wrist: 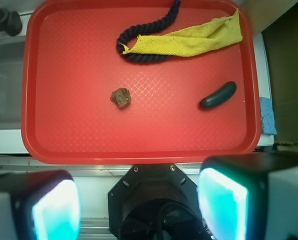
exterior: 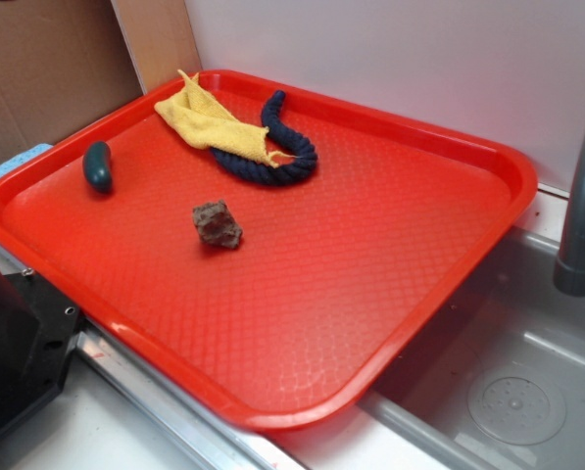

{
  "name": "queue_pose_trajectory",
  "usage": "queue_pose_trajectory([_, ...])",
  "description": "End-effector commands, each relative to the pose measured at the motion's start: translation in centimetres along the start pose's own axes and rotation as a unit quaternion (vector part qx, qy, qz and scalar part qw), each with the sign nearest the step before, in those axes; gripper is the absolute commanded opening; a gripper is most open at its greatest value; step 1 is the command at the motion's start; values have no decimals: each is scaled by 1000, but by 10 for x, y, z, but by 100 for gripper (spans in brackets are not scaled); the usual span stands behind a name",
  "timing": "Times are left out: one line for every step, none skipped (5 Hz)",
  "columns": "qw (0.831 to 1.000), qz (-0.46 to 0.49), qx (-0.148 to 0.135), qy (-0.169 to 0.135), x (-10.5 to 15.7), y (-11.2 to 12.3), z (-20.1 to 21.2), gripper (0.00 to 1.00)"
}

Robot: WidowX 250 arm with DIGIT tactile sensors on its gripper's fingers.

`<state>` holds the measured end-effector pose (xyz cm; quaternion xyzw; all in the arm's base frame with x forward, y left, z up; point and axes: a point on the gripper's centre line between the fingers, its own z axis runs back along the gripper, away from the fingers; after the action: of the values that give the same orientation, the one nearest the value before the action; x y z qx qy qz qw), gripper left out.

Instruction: Grab the plastic pickle.

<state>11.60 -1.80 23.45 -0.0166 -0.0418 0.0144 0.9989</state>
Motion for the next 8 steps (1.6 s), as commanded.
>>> queue_pose_trajectory([1000,0,0,0,0,0,0,100])
queue_pose_trajectory([996,86,11,-23,11,15,-13,100])
queue_pose_trajectory([983,179,-1,-44,17,28,-31,100])
queue_pose_trajectory([956,283,14,-79,23,52,-55,100])
queue_pose_trajectory([928,359,23,-100,31,80,-80,100])
queue_pose_trajectory([906,407,51,-108,39,100,-107,100])
queue_pose_trajectory([894,430,68,-108,46,121,-139,100])
queue_pose_trajectory([872,461,111,-120,51,134,-168,100])
